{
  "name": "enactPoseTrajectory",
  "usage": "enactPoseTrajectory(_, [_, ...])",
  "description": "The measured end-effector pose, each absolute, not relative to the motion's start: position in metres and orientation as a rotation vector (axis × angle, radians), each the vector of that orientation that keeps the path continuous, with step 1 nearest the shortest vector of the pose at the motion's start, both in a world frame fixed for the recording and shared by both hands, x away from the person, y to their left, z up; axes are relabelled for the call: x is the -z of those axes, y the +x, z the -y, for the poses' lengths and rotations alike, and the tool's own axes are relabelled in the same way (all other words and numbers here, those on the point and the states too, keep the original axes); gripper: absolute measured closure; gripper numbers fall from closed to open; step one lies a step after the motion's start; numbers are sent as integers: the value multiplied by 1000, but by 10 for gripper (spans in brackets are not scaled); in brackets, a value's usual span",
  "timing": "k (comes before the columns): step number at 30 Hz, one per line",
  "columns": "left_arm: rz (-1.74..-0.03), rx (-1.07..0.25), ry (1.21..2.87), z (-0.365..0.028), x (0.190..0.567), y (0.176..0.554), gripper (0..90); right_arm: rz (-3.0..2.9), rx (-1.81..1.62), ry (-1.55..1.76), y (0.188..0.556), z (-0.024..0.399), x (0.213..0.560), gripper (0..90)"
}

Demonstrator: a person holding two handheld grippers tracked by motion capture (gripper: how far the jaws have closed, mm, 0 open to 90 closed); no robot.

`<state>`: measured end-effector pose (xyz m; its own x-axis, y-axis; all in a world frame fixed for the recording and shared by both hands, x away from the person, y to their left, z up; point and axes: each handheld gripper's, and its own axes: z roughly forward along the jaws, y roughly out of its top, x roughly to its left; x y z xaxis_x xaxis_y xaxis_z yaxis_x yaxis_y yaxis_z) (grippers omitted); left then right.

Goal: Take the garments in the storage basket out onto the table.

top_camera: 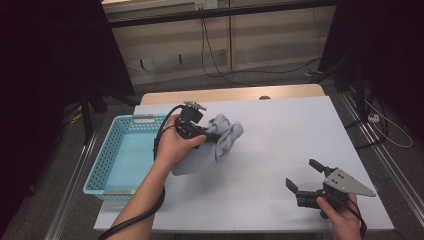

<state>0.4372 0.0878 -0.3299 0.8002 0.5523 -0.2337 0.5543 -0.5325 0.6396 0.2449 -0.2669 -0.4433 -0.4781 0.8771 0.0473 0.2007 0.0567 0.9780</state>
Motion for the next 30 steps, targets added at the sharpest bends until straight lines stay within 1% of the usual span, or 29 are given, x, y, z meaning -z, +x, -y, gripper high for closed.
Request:
enactPoseTrajectory(9, [-789,30,2238,-79,349,431,615,-1748,-1456,1077,245,267,443,10])
enactPoseTrajectory(20, [-749,30,2222,-74,367,421,604,-1759,-1457,1077,245,266,444,11])
enactPoseTrajectory(23, [-745,29,2222,-73,372,419,626,-1760,-1456,1077,245,266,444,11])
enactPoseTrajectory(30, [-742,32,2215,-74,382,413,615,-1764,-1456,1077,246,266,444,11])
